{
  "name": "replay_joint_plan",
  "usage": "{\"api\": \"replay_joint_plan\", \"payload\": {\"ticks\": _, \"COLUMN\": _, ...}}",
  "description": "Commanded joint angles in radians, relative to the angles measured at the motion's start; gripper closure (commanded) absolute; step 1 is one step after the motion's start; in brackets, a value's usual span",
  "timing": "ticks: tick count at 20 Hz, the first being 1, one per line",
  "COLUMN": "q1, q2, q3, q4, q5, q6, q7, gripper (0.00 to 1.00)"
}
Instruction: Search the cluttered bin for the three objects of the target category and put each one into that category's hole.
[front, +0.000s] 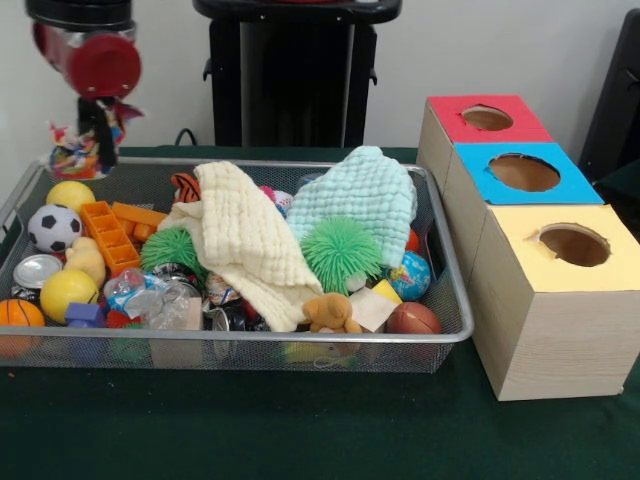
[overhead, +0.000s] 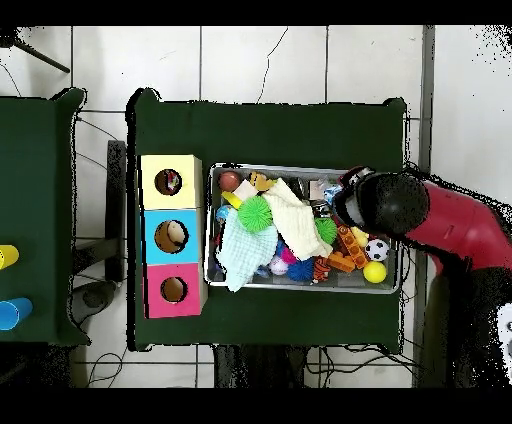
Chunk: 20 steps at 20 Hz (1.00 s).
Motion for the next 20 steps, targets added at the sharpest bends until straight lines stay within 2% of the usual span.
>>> {"api": "replay_joint_plan", "payload": {"ticks": 1, "q1": 0.081, "q2": 0.009, "q3": -0.043, "q4": 0.174, "q5": 0.025, "q6": -0.056, "q7": 0.191, "gripper": 1.0}}
{"api": "replay_joint_plan", "payload": {"ticks": 4, "q1": 0.118, "q2": 0.021, "q3": -0.073, "q4": 0.161, "q5": 0.031, "q6": -0.053, "q7": 0.203, "gripper": 1.0}}
{"api": "replay_joint_plan", "payload": {"ticks": 12, "q1": 0.123, "q2": 0.049, "q3": -0.052, "q4": 0.148, "q5": 0.094, "q6": -0.055, "q7": 0.162, "gripper": 1.0}}
{"api": "replay_joint_plan", "payload": {"ticks": 20, "q1": 0.12, "q2": 0.061, "q3": -0.062, "q4": 0.14, "q5": 0.103, "q6": -0.062, "q7": 0.129, "gripper": 1.0}}
